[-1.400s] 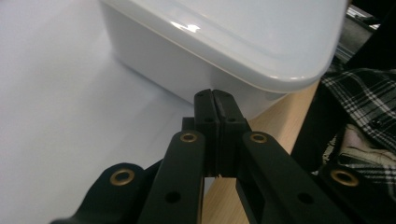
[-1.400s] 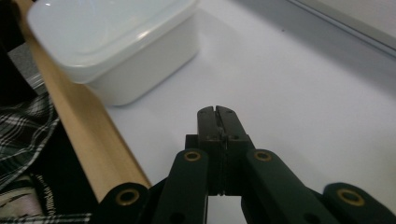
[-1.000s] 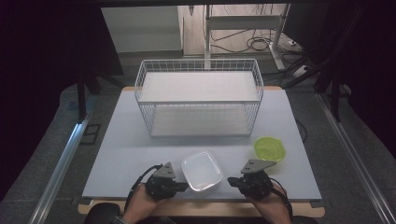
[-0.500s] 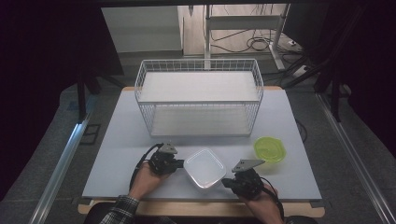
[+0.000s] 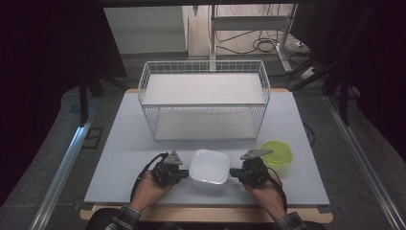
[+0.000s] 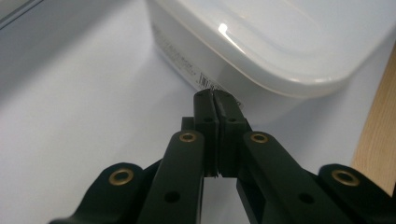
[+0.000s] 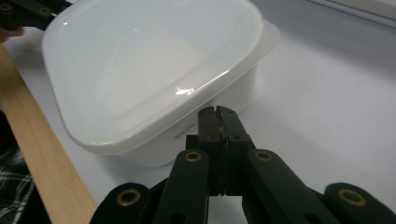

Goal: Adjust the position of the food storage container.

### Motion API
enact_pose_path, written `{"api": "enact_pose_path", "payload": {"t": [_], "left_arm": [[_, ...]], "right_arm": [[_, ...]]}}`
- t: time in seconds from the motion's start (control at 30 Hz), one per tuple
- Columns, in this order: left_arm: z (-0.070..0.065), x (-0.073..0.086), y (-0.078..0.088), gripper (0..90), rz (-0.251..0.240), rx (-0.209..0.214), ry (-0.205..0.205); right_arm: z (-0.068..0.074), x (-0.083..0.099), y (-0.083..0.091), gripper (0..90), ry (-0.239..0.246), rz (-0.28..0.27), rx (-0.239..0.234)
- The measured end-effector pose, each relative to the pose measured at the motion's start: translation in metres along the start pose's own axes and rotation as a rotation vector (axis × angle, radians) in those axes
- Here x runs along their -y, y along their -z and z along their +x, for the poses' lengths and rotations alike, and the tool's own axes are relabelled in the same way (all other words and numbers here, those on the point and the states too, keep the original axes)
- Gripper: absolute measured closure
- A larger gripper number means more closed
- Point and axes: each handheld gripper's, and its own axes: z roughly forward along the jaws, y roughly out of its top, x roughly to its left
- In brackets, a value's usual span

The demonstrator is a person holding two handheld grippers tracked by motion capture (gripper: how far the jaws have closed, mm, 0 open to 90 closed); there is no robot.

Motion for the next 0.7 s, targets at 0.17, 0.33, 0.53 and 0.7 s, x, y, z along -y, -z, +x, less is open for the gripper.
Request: {"api": "enact_pose_path", "payload": {"t": [0.17, 0.33, 0.53, 0.7], "left_arm": [[-0.001, 0.003, 0.005, 88.7, -0.002, -0.004, 0.001], [0.003, 0.004, 0.005, 88.7, -0.010, -0.025, 0.016], [0.003, 0.003, 0.004, 87.7, -0.014, -0.030, 0.018], [0.008, 0.011, 0.022, 77.5, -0.064, -0.046, 0.058]], "right_arm": [[0.001, -0.013, -0.008, 89.7, 0.054, 0.031, 0.020], [0.004, -0.015, -0.008, 89.7, 0.048, 0.020, 0.012], [0.004, -0.008, -0.007, 88.0, 0.021, -0.006, -0.008], [0.006, -0.003, 0.006, 78.9, 0.079, -0.037, 0.065]]}}
